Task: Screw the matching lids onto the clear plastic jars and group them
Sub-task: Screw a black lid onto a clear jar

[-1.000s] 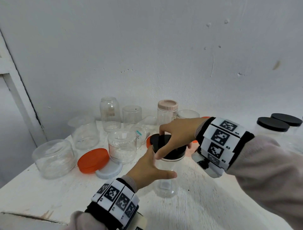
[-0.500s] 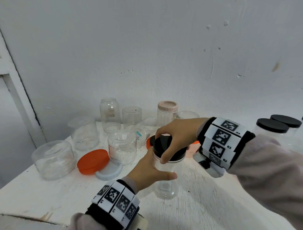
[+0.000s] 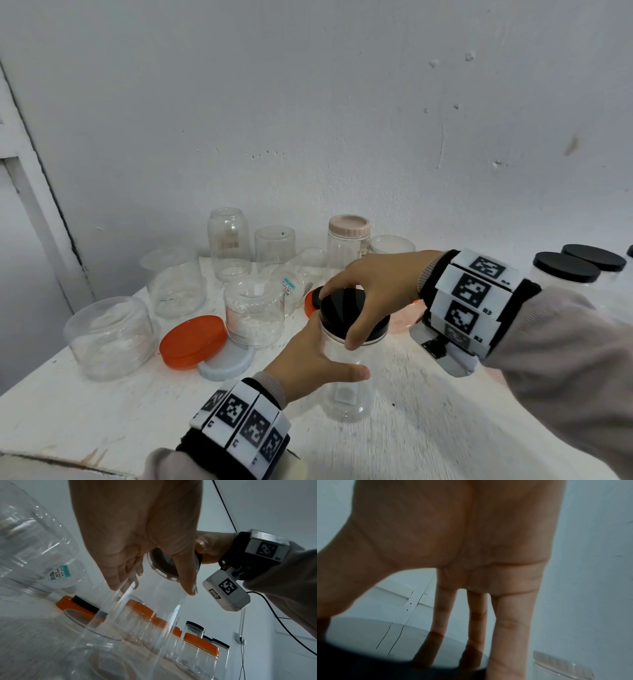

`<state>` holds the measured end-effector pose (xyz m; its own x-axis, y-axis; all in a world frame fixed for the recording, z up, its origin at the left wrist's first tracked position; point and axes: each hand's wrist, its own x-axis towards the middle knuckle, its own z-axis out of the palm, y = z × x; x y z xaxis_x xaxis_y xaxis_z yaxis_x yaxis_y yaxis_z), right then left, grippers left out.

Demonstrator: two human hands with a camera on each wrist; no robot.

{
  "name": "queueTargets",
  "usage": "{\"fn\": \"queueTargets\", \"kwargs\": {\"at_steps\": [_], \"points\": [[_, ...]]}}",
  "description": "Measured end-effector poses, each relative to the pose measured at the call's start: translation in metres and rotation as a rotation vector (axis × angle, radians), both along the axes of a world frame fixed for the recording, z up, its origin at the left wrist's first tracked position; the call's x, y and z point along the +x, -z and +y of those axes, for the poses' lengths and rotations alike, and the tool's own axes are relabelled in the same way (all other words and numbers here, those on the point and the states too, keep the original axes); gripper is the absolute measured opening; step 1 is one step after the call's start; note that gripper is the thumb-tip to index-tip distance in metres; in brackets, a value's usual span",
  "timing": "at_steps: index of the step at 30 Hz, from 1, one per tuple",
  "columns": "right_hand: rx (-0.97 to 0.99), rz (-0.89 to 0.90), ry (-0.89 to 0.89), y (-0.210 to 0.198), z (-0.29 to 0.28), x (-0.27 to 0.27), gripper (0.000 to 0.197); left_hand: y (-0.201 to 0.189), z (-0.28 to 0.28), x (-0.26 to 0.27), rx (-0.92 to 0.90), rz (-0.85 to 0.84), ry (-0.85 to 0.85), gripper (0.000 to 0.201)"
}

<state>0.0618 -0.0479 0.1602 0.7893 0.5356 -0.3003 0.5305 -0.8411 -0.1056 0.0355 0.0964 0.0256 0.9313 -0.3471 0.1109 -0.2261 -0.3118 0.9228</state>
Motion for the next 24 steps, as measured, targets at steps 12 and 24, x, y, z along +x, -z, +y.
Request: {"fn": "queueTargets", "kwargs": {"at_steps": [12,24], "points": [[0.006,-0.055,0.100,0.011,0.001,-0.002,0.078,-0.001,0.001,0.001,0.042,-0.009,0.004,0.093],[0.028,-0.049,0.003,0.005,-0.001,0.000,0.074,0.002,-0.001,0.000,0.003,-0.022,-0.009,0.098]]}}
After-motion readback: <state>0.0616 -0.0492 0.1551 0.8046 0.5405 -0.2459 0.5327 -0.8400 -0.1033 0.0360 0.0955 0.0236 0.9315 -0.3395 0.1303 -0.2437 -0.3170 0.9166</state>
